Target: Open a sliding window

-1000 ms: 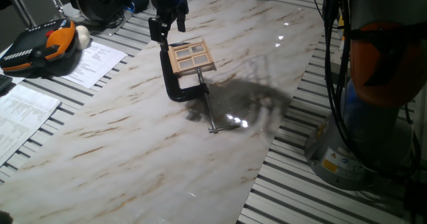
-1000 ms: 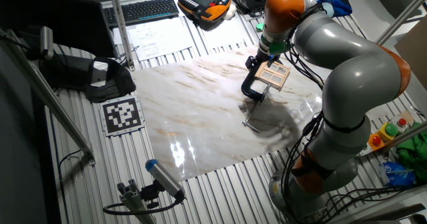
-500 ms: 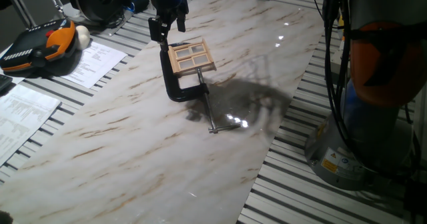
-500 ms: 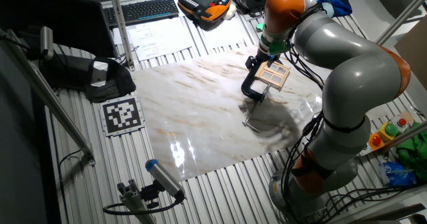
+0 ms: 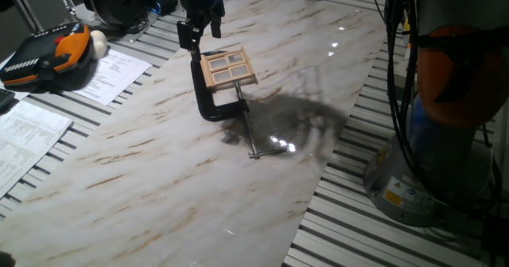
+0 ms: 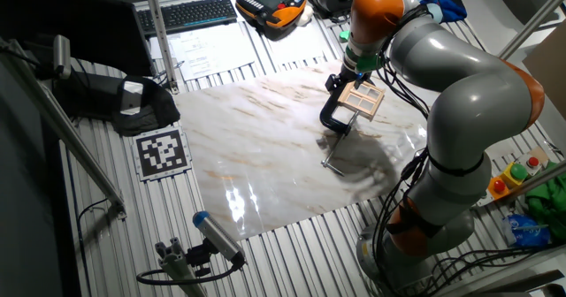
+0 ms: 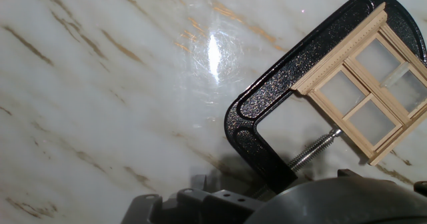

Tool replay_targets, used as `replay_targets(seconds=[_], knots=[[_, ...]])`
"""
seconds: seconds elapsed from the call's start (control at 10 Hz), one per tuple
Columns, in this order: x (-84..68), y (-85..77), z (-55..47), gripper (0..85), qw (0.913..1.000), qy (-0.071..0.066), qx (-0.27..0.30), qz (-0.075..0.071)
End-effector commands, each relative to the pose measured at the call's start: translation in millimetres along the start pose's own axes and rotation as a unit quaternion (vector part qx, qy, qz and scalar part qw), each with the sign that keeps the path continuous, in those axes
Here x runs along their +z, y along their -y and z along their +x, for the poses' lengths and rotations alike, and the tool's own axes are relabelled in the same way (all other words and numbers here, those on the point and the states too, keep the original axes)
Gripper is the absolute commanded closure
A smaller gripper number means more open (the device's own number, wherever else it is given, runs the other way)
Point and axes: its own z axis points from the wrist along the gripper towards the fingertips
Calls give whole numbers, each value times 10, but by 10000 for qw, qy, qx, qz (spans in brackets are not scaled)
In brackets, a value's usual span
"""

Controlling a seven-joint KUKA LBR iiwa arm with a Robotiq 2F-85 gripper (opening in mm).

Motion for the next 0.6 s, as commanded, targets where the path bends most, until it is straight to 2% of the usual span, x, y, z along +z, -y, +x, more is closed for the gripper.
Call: replay_targets(seconds=[0.0, 0.3, 0.5], knots=[[-1, 0, 0, 850, 9937, 717, -675, 537], [-12, 0, -2, 850, 9936, 708, -684, 560], [-8, 3, -4, 850, 9946, 693, -581, 506]])
